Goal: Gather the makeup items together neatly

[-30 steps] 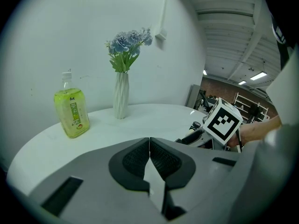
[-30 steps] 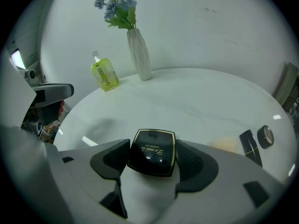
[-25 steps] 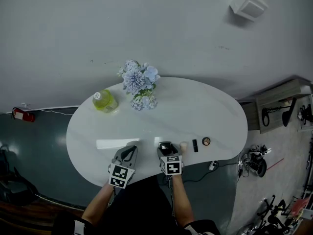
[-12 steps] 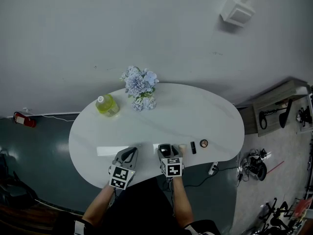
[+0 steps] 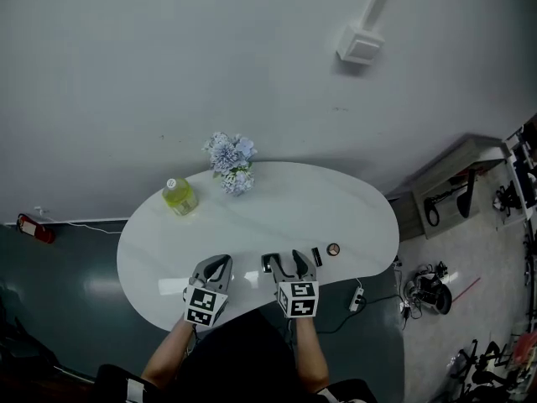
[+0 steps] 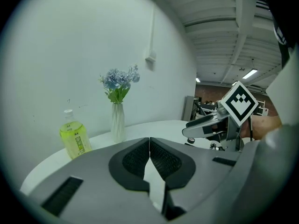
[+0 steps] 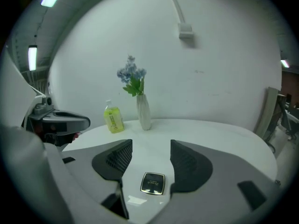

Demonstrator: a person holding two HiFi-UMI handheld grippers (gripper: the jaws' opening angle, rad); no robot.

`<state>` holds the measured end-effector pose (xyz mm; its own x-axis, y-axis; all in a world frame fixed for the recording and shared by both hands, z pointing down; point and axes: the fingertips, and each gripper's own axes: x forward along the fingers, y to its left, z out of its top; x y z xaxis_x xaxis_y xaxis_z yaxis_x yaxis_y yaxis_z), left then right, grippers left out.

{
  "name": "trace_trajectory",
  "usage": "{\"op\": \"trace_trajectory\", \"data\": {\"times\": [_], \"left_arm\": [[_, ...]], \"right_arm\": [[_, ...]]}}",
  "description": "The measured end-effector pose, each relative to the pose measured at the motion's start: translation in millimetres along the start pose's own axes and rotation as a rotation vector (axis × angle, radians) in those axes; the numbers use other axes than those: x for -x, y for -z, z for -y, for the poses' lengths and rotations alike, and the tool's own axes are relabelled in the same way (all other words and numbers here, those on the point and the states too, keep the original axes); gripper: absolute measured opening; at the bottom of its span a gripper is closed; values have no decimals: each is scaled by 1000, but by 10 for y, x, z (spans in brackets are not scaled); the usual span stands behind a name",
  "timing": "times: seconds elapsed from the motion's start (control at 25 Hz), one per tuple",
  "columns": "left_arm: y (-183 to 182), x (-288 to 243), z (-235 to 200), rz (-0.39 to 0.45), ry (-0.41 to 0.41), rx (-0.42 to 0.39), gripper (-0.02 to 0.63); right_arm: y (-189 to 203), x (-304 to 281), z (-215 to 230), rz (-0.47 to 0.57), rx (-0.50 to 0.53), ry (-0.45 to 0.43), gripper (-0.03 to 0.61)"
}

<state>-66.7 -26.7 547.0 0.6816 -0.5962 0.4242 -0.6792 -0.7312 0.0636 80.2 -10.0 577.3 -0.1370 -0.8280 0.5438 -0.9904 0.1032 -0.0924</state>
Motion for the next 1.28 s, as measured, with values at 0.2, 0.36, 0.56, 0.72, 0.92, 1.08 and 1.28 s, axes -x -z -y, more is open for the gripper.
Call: {"op": "trace_trajectory", "data": {"times": [0.2,0.36,0.56,0.72,0.92,1.08,1.28], "left_arm": [[-296,175,82,75,1,-28,20],[-470,295,140,118,6,-53,20],[-602,397,238,149,15,-70,20],[-673,439,299,166,24,-78,20],[-705,468,326,171,29,-92,20],[-698,490,326,171,35,-89,20],[-681,489,321,170,38,-88,20]], "right_arm": [[-393,451,-76,162,67,77,140],[-575,684,-146,242,75,100,106],[-662,916,-153,297,60,123,52],[-679,1020,-187,319,55,120,40],[-683,1052,-236,315,70,123,34],[-650,1055,-270,303,70,117,32],[-590,1021,-272,286,45,102,32]]}}
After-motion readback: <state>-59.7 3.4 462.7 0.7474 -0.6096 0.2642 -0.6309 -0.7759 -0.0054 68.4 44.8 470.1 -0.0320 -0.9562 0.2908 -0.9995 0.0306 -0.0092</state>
